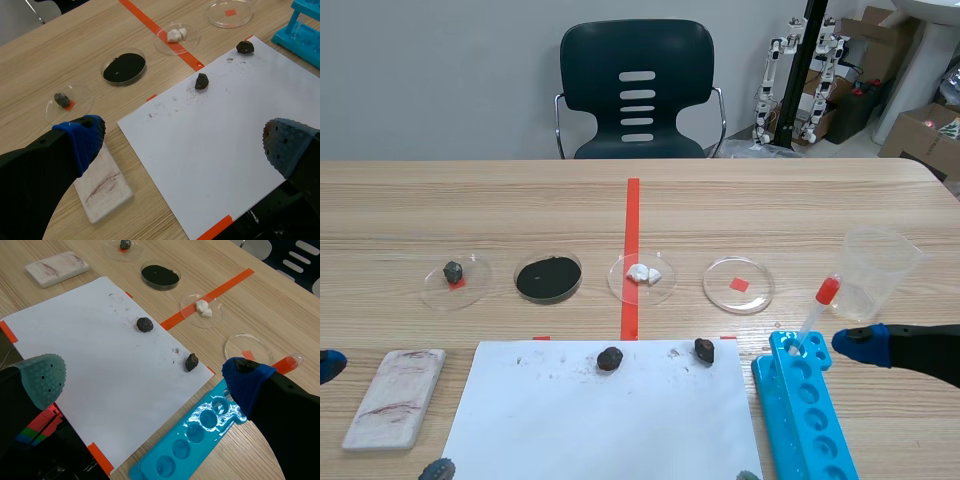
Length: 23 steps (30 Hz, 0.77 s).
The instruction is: Return to the home posture
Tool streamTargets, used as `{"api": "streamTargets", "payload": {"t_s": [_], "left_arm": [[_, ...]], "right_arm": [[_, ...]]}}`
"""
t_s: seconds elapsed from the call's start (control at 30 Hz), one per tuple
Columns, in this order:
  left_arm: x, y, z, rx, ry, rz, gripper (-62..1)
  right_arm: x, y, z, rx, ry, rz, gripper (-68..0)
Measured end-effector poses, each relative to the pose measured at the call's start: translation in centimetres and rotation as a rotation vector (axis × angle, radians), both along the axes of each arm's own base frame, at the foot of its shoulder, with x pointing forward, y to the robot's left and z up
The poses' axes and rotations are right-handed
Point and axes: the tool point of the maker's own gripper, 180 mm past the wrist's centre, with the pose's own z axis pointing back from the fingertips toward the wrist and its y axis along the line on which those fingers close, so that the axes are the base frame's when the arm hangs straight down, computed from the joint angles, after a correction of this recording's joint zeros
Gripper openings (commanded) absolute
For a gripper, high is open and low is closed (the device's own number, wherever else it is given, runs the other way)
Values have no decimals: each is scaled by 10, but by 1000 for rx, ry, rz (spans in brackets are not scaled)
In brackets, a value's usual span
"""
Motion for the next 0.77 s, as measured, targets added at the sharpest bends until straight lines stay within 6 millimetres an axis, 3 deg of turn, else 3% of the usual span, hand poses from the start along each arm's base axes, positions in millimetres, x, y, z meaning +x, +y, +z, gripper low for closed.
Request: {"api": "streamTargets", "payload": {"t_s": [0.77], "left_arm": [[-1, 1, -4, 14, 21, 4, 14]], "right_arm": [[0, 0, 0, 0, 0, 0, 4]]}}
